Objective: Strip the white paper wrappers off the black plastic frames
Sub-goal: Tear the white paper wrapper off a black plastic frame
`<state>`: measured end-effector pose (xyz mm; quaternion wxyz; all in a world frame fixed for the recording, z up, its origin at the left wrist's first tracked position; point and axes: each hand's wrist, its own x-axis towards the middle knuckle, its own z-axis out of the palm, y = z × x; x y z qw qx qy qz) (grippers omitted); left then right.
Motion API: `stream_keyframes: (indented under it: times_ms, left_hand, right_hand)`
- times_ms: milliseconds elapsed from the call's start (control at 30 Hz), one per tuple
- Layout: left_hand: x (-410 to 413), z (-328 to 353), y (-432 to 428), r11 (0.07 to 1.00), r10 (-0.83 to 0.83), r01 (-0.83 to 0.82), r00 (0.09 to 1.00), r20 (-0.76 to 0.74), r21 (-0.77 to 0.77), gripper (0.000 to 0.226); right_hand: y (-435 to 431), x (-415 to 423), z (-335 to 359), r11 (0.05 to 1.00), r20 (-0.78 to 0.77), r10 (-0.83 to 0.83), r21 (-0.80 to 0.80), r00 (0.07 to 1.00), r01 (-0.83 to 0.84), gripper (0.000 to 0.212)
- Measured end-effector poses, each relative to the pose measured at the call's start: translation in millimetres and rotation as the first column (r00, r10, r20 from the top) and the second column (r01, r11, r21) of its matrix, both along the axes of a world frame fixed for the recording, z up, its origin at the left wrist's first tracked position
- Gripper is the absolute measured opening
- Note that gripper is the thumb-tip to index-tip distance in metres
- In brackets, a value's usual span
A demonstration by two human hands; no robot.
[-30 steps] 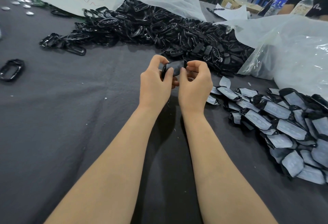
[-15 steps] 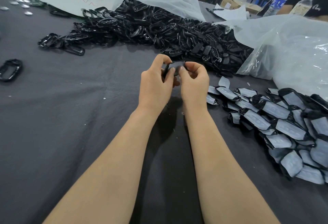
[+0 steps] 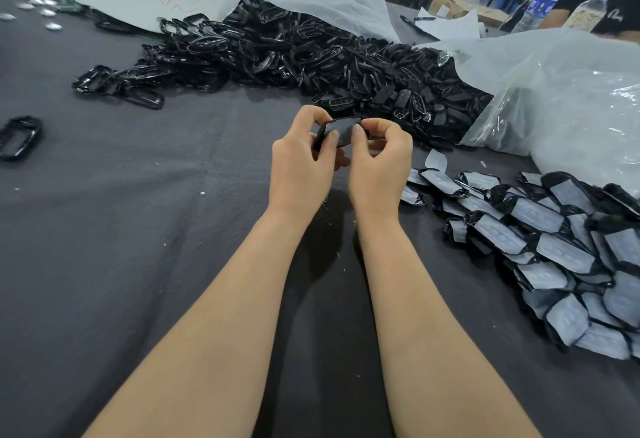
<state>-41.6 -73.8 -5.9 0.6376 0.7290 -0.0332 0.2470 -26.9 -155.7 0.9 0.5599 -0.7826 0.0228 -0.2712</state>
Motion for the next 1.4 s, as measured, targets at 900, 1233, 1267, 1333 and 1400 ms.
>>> stream_keyframes:
  times_ms: [900, 1233, 1267, 1333, 1400]
  left_hand:
    - [1.0, 4.7, 7.9, 0.977, -0.072, 0.022, 0.971, -0.228, -0.214, 0.015]
    - [3.8, 1.1, 6.5, 0.977, -0.150, 0.103, 0.956, -0.254, -0.189, 0.022]
    - [4.0, 1.0, 7.0, 0.977, -0.141, 0.091, 0.955, -0.262, -0.195, 0.023]
    - [3.8, 1.5, 8.3, 0.972, -0.132, 0.070, 0.952, -0.277, -0.223, 0.024]
    - [3.4, 3.4, 9.7, 0.959, -0.144, 0.063, 0.949, -0.281, -0.278, 0.025]
  right_hand:
    - [-11.8, 6.0, -2.5, 0.951, -0.223, 0.294, 0.165, 0.929, -0.261, 0.015]
    - [-12.4, 2.4, -0.8, 0.973, -0.232, 0.198, 0.162, 0.952, -0.163, 0.022]
    - [-11.4, 1.2, 0.1, 0.974, -0.229, 0.205, 0.149, 0.952, -0.174, 0.021]
    - [-10.1, -0.8, 1.2, 0.977, -0.219, 0.209, 0.079, 0.953, -0.196, 0.021]
    - [-10.1, -2.0, 2.8, 0.983, -0.209, 0.180, -0.003, 0.961, -0.185, 0.019]
